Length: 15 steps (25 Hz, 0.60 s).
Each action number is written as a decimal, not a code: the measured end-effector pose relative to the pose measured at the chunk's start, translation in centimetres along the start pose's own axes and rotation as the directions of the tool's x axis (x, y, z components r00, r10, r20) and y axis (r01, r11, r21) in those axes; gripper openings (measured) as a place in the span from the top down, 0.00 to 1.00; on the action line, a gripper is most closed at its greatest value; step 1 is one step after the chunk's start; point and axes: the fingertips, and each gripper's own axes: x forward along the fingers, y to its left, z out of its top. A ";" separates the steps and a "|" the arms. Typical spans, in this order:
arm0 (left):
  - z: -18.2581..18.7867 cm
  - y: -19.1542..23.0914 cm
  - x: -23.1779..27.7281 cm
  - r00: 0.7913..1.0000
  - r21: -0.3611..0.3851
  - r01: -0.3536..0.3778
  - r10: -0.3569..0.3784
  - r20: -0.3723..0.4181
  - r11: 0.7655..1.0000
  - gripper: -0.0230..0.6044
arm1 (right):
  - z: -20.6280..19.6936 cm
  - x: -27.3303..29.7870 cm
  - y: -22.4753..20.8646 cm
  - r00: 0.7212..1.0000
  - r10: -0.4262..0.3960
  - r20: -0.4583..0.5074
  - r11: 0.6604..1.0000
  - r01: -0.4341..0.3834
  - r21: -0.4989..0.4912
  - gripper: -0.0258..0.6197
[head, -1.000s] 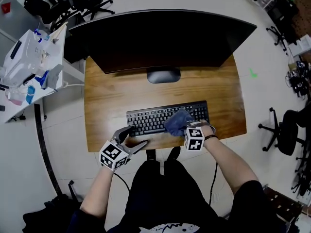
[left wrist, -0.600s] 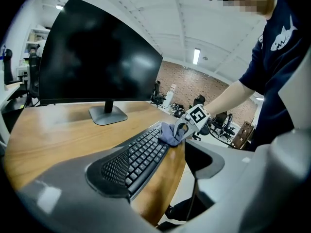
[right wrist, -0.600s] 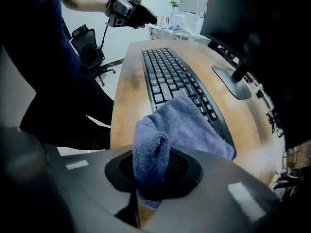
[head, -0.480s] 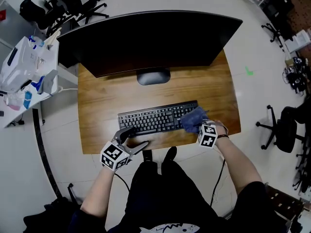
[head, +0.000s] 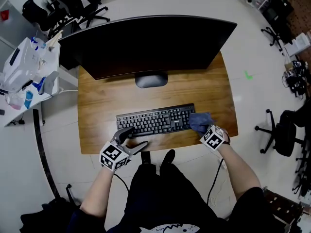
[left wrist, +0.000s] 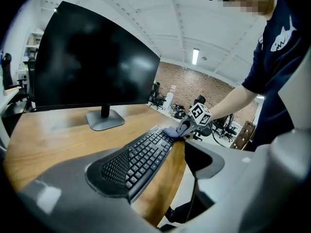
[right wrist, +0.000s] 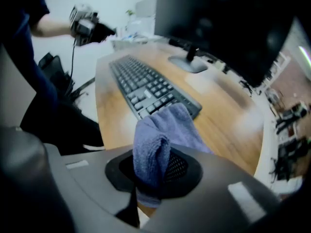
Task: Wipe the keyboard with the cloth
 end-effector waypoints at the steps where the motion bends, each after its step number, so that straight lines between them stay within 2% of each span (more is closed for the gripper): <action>1: 0.2 0.0 -0.2 1.000 0.001 -0.006 0.006 0.005 1.000 0.41 | 1.0 -1.2 -0.6 0.996 -0.021 0.083 0.995 0.012 0.101 0.86; 2: 0.4 -0.1 -0.4 1.000 0.002 -0.014 0.014 0.010 1.000 0.41 | 2.0 -2.5 -1.1 0.985 -0.048 0.163 0.981 0.016 0.192 0.86; 4: 0.9 -0.3 -1.0 0.999 0.001 -0.030 0.030 0.026 1.000 0.41 | 4.0 -5.7 -2.1 0.946 -0.109 0.306 0.943 0.001 0.334 0.86; 7: 2.2 -1.0 -2.1 0.997 0.008 -0.057 0.057 0.060 0.998 0.41 | 6.9 -9.9 -2.7 0.867 -0.189 0.460 0.892 -0.044 0.450 0.86; 10: 3.8 -2.1 -3.3 0.992 0.031 -0.086 0.083 0.095 0.996 0.41 | 9.5 -12.9 -1.9 0.793 -0.226 0.566 0.869 -0.099 0.485 0.86; 15: 6.8 -4.8 -5.7 0.979 0.076 -0.138 0.124 0.164 0.988 0.41 | 12.8 -18.2 1.6 0.678 -0.216 0.703 0.881 -0.174 0.439 0.86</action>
